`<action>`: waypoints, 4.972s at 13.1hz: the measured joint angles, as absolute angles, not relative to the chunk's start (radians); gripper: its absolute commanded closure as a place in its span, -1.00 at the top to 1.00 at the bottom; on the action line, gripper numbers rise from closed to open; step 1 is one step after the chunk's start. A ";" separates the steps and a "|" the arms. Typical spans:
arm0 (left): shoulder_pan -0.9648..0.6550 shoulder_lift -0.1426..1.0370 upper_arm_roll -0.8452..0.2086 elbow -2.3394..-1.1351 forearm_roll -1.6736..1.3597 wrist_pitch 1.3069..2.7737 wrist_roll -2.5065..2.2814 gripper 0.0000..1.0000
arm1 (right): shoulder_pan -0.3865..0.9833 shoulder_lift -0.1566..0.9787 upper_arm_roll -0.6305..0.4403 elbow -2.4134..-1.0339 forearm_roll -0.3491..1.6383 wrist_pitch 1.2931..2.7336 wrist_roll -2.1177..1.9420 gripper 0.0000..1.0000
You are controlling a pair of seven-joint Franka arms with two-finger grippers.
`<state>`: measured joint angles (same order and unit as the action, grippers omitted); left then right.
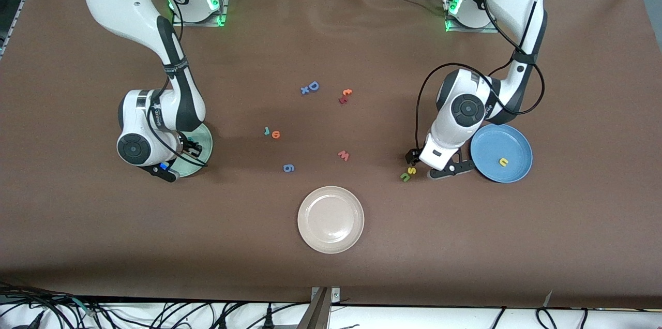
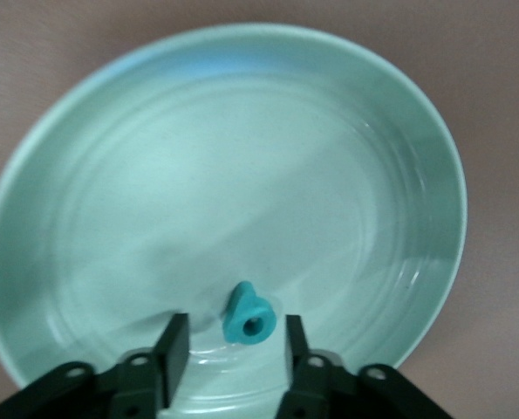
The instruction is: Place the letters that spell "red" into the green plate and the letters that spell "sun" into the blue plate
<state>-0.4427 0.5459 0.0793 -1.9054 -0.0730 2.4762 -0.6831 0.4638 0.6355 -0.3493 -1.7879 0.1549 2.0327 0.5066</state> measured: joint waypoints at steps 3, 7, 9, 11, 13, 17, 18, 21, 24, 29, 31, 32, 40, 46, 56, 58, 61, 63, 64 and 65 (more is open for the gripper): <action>-0.444 0.558 0.078 -1.902 -0.148 2.480 -0.794 1.00 | 0.468 0.610 -0.349 -1.716 0.160 1.938 0.549 0.99; -0.450 0.562 0.078 -1.900 -0.167 2.525 -0.798 0.98 | 0.552 0.577 -0.340 -1.650 0.183 1.887 0.787 0.99; -0.460 0.564 0.077 -1.899 -0.101 2.527 -0.659 0.98 | 0.620 0.578 -0.337 -1.647 0.234 1.903 0.939 0.99; -0.463 0.568 0.076 -1.899 -0.060 2.529 -0.487 0.95 | 0.670 0.580 -0.334 -1.648 0.250 1.940 1.080 0.98; -0.463 0.571 0.077 -1.899 -0.056 2.530 -0.351 0.81 | 0.702 0.584 -0.322 -1.650 0.257 1.986 1.204 0.92; -0.463 0.579 0.077 -1.899 -0.056 2.530 -0.226 0.63 | 0.802 0.613 -0.314 -1.680 0.258 2.105 1.513 0.83; -0.464 0.584 0.077 -1.899 -0.056 2.537 -0.221 0.63 | 0.817 0.622 -0.314 -1.685 0.258 2.124 1.574 0.79; -0.468 0.602 0.076 -1.899 -0.059 2.591 -0.224 0.58 | 0.844 0.647 -0.313 -1.696 0.258 2.167 1.682 0.76; -0.476 0.617 0.076 -1.898 -0.078 2.627 -0.228 0.58 | 0.862 0.661 -0.313 -1.743 0.258 2.243 1.718 0.74; -0.489 0.643 0.076 -1.892 -0.080 2.644 -0.231 0.56 | 0.869 0.663 -0.313 -1.804 0.258 2.302 1.722 0.46; -0.489 0.650 0.077 -1.890 -0.080 2.648 -0.231 0.50 | 0.872 0.663 -0.313 -1.806 0.258 2.309 1.722 0.30; -0.489 0.651 0.078 -1.888 -0.080 2.648 -0.231 0.50 | 0.875 0.664 -0.313 -1.806 0.258 2.309 1.723 0.23; -0.489 0.654 0.100 -1.867 -0.080 2.649 -0.231 0.43 | 0.882 0.670 -0.314 -1.804 0.258 2.333 1.724 -0.63; -0.490 0.668 0.101 -1.866 -0.080 2.676 -0.231 0.32 | 0.891 0.668 -0.332 -1.739 0.256 2.248 1.678 -0.63; -0.499 0.670 0.101 -1.864 -0.080 2.678 -0.230 0.19 | 0.867 0.591 -0.658 -1.688 0.258 1.898 0.979 -0.61; -0.502 0.672 0.101 -1.864 -0.080 2.678 -0.230 0.19 | 0.837 0.592 -0.680 -1.709 0.258 1.897 0.854 -0.61; -0.502 0.672 0.101 -1.864 -0.080 2.678 -0.230 0.19 | 0.722 0.597 -0.687 -1.742 0.258 1.910 0.657 -0.61; -0.502 0.672 0.101 -1.864 -0.080 2.678 -0.230 0.19 | 0.654 0.606 -0.686 -1.773 0.268 1.958 0.563 -0.61; -0.502 0.672 0.101 -1.864 -0.080 2.678 -0.230 0.19 | 0.636 0.615 -0.685 -1.793 0.297 1.981 0.529 -0.61; -0.502 0.672 0.101 -1.863 -0.080 2.678 -0.230 0.19 | 0.631 0.626 -0.683 -1.813 0.334 1.997 0.499 -0.61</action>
